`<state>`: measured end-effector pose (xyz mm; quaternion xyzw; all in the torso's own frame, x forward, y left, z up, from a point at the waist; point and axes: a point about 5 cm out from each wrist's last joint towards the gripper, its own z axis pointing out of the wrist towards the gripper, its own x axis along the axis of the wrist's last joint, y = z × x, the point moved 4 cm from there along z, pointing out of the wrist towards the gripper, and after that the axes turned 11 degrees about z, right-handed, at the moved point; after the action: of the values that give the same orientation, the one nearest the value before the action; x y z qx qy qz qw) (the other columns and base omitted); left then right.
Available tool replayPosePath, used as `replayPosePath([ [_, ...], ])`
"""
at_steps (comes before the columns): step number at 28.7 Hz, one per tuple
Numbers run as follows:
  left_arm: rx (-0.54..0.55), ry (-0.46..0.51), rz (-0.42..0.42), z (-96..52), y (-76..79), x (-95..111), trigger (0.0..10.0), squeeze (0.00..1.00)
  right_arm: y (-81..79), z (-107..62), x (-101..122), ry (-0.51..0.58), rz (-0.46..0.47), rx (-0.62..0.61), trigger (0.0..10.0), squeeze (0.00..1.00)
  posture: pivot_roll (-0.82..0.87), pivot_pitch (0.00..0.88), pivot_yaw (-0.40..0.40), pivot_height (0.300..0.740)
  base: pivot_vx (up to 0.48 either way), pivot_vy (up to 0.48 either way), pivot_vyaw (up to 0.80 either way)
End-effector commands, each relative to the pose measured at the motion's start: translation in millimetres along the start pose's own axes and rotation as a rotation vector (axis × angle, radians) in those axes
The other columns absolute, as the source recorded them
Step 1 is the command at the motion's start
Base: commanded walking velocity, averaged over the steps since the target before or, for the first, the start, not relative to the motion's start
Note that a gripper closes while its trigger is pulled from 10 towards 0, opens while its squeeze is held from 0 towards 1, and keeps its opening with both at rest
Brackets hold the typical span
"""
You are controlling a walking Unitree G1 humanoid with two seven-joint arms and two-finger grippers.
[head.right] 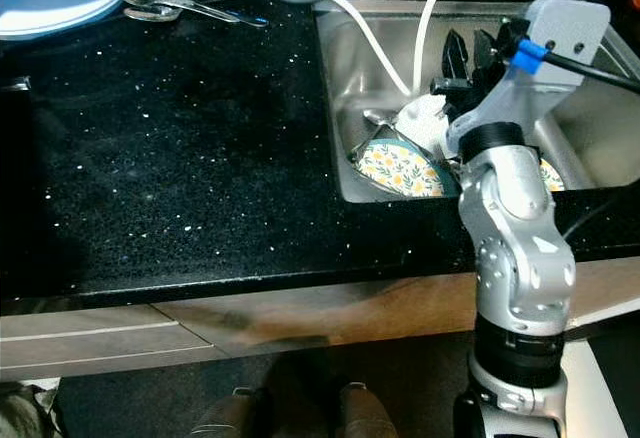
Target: Kitchen organization
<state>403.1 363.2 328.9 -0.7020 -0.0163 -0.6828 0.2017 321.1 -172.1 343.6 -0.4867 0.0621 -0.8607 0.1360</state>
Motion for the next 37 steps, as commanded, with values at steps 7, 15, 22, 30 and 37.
replayPosePath([
  [7, 0.109, 0.051, -0.065, -8.8, -41.5, 17, 10.0, 0.0, 5.0, -7.5, 2, -0.016, -0.01, -0.018, 10.0, 0.0, -0.01, 0.336, -0.068, 0.74, 0.0, 0.0, 0.0],
  [15, 0.149, 0.001, -0.205, -4.6, -36.5, -10, 10.0, 0.0, 1.5, -10.2, 3, -0.031, -0.012, -0.012, 10.0, 0.0, -0.02, 0.351, -0.073, 0.74, 0.0, 0.0, 0.0],
  [22, -0.205, 0.061, -0.249, 4.4, 25.9, -2, 10.0, 0.0, 4.4, -19.6, 7, -0.045, -0.042, -0.031, 10.0, 0.0, -0.07, 0.367, -0.06, 0.74, 0.0, 0.0, 0.0],
  [30, -0.667, 0.162, -0.109, -5.9, 104.8, 11, 10.0, 0.0, 5.0, -22.8, 5, -0.052, -0.047, -0.042, 10.0, 0.0, -0.07, 0.337, -0.041, 0.74, 0.0, 0.0, 0.0],
  [37, -1.39, 0.287, -0.109, -69.3, 234.4, 28, 10.0, 0.0, 4.1, -22.5, 6, -0.033, -0.047, -0.045, 10.0, 0.0, -0.05, 0.276, -0.028, 0.74, 0.0, 0.0, 0.0],
])
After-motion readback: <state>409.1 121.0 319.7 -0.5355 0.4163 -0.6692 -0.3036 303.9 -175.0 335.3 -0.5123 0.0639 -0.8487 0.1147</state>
